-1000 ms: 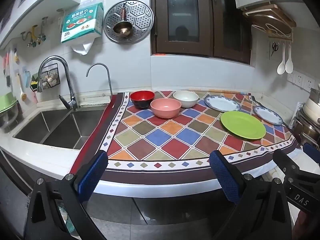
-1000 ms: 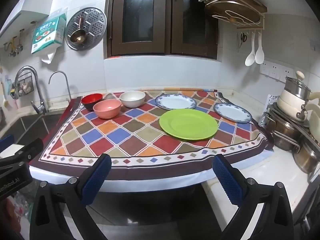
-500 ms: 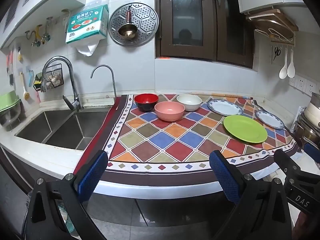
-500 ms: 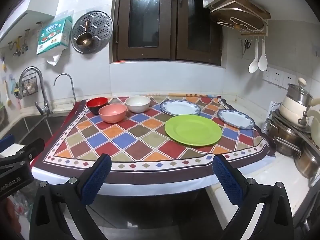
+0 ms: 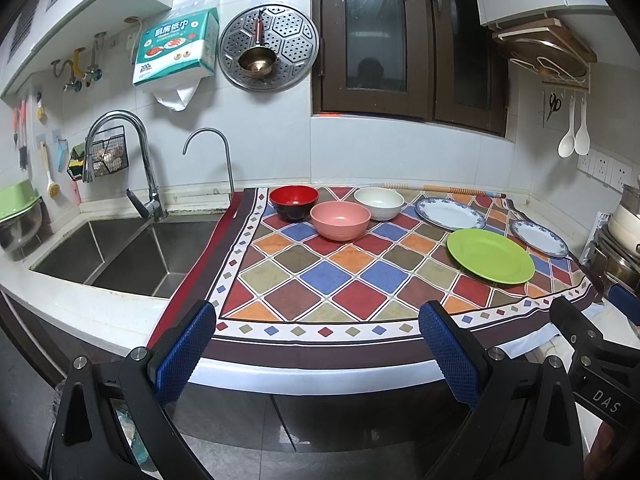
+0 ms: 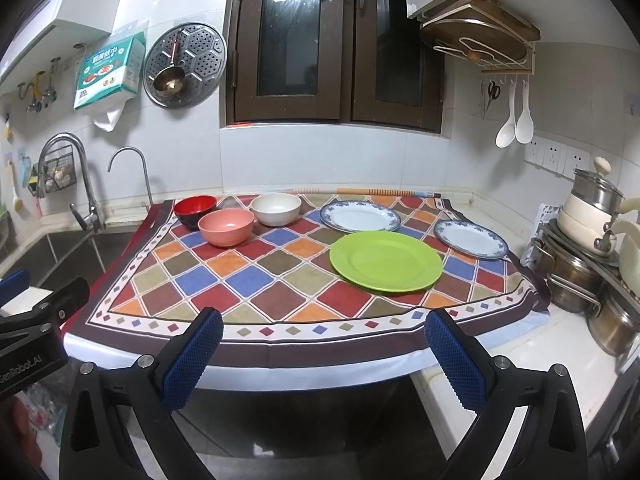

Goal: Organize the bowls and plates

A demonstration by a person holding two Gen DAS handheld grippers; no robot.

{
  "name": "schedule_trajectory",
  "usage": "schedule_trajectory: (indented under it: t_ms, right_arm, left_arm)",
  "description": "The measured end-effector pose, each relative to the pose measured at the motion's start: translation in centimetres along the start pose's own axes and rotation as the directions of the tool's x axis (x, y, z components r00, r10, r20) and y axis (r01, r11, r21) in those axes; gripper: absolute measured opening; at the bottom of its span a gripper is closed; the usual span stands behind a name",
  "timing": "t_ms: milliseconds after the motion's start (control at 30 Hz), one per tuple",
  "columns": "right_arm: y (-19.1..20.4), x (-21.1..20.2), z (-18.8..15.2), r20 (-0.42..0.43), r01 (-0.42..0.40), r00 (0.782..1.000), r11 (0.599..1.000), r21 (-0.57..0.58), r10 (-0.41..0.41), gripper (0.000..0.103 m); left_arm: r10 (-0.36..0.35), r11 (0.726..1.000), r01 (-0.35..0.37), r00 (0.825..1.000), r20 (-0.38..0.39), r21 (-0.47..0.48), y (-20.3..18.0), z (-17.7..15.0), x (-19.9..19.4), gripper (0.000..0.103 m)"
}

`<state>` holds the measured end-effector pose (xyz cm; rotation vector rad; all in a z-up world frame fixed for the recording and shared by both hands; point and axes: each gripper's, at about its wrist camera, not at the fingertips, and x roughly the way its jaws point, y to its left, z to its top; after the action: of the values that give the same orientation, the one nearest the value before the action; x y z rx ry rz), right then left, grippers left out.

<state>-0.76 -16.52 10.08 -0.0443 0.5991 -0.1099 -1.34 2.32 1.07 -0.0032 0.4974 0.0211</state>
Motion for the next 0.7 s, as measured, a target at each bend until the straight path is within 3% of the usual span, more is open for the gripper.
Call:
schedule_trajectory:
  t_ms: [700]
  right_arm:
    - [0.25,-0.48,-0.02,0.007,0.000,1.000,1.000,-0.006,0.000,0.102]
  left_arm:
    - [-0.004,1.000,0.004,1.000,-0.004,-0.008,0.47,-0.76,-0.26,0.103]
